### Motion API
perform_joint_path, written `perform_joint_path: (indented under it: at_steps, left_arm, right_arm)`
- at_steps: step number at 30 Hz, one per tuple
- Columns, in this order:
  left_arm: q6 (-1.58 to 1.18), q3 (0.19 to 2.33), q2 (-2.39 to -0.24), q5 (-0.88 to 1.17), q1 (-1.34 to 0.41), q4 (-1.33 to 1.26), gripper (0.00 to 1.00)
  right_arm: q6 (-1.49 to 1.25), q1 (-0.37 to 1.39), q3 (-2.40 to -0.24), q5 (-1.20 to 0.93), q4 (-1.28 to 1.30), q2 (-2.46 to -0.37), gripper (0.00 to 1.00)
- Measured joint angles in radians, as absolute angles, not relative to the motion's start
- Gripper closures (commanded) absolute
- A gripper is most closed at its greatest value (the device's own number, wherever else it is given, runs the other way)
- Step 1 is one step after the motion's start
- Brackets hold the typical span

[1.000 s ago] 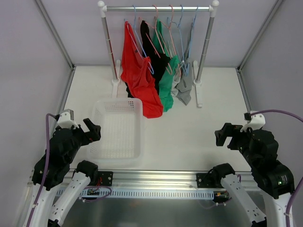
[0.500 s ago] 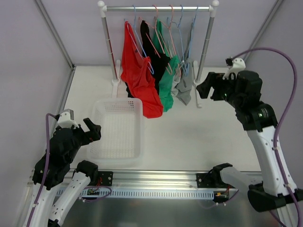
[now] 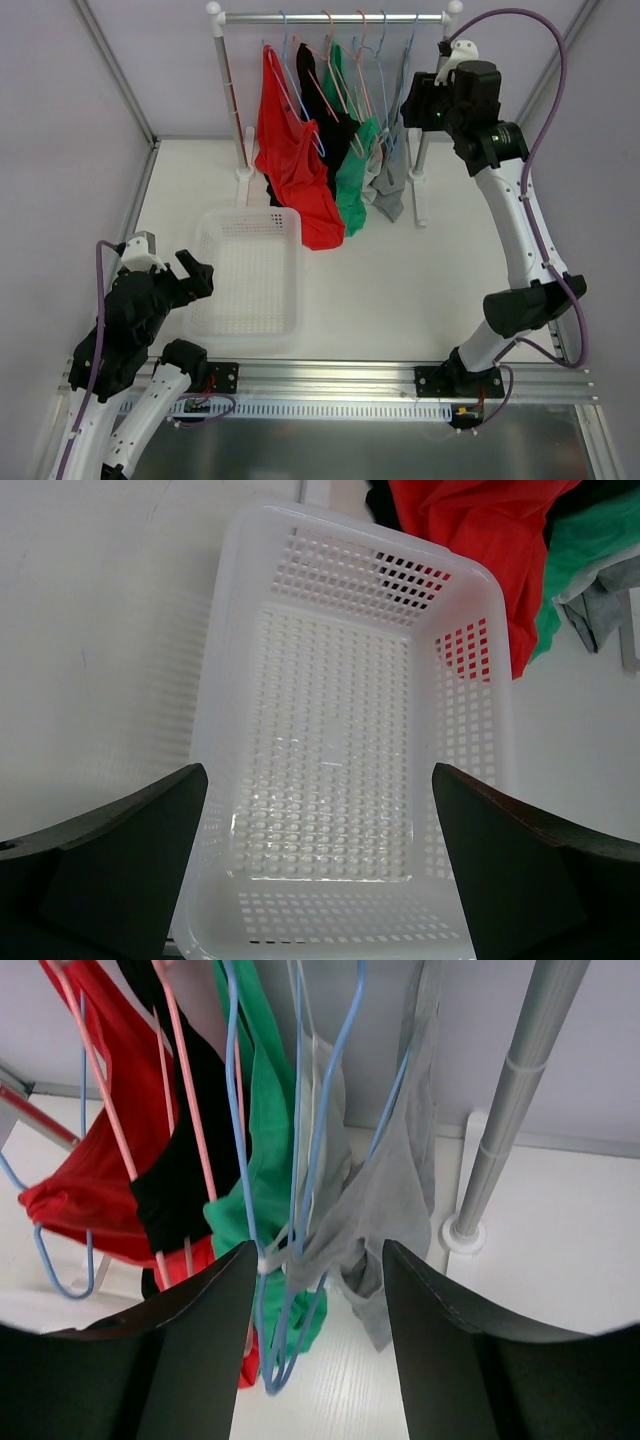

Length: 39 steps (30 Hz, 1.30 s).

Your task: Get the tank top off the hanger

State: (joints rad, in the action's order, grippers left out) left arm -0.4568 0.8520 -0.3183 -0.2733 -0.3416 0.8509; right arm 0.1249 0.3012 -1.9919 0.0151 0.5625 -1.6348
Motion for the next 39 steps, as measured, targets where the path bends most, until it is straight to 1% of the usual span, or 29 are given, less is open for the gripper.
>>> perform_joint_path:
  at_steps: [5,7,9,11,14,15,18,19,20,21,32,39]
  left_arm:
    - [-0.457,0.851,-0.306,-0.273,-0.342,0.851,0.01]
    - [-0.457,0.851,-0.301,-0.273,-0.342,0.851,0.01]
    - [-0.457,0.851,-0.295,-0.273,-0.342,0.85,0.01]
    - [-0.457,0.85,-0.289,-0.273,-0.342,0.85,0.01]
    - [-0.457,0.85,-0.285,-0.273,-0.342,0.85,0.01]
    - [-0.457,0.849,-0.284,-0.273,-0.342,0.85,0.01]
    - [-0.457,0.846,-0.278,-0.273,-0.342,0.85,0.01]
    - [-0.457,0.845,-0.275,-0.273,-0.342,0.85,0.01]
    - [-0.457,0.844,-0.272,-0.273,-0.342,0.85,0.02]
    - [-0.457,0.843,-0.269,-0.273,-0.342,0.85,0.01]
    - [-0.457,0.839,-0.254,-0.273,-0.342,0.85,0.01]
    - [-0.457,0.838,-0.254,-0.273,-0.342,0.85,0.01]
  right_arm:
    - [0.136,0.301,-2.119,0.044,0.559,-1.745,0.5]
    - [0.138,0.301,-2.16,0.054,0.559,-1.794,0.58]
    - [0.141,0.301,-2.182,0.062,0.556,-1.827,0.62]
    - [0.139,0.301,-2.188,0.07,0.557,-1.855,0.64]
    - [0.134,0.302,-2.188,0.084,0.558,-1.876,0.73]
    - [0.132,0.302,-2.188,0.089,0.559,-1.877,0.79]
    - [0.124,0.302,-2.19,0.106,0.554,-1.875,0.9]
    - [0.122,0.302,-2.19,0.113,0.552,-1.875,0.91]
    - [0.121,0.302,-2.19,0.118,0.552,-1.875,0.94]
    - [0.12,0.302,-2.19,0.123,0.552,-1.875,1.0]
    - [0.125,0.302,-2.189,0.131,0.552,-1.862,1.0]
    - [0.139,0.29,-2.189,0.11,0.549,-1.781,1.0]
